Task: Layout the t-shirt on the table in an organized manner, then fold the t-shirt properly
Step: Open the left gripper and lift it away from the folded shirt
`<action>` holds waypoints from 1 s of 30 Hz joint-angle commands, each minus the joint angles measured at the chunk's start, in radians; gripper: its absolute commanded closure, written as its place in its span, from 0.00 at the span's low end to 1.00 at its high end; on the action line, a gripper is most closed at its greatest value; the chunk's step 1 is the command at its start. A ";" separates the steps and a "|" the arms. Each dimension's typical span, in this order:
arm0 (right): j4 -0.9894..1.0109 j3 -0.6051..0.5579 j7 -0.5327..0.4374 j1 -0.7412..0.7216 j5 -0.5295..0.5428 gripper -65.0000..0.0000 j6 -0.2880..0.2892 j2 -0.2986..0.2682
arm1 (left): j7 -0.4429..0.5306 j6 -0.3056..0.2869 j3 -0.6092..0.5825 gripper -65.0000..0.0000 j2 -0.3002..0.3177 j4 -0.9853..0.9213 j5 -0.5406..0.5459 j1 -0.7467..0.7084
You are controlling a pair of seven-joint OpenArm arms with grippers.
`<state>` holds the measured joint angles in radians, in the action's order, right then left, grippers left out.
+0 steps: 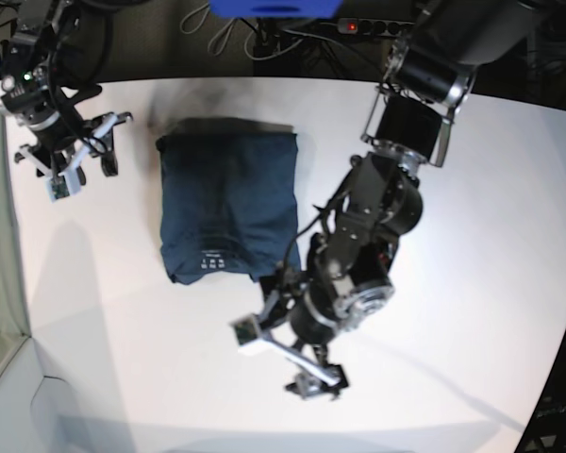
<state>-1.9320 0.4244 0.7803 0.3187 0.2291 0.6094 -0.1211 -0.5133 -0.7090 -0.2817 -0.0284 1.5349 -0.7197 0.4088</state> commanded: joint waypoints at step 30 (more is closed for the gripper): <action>-0.042 -0.058 -0.029 0.144 0.011 1.00 0.004 0.070 | -0.437 0.011 0.572 1.00 0.009 0.488 0.124 -0.676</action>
<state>-1.9564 0.3630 0.7670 0.4549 0.2317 0.6098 -0.0467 -0.9550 -0.7036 0.2920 -0.0193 2.0048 -0.5934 -0.2665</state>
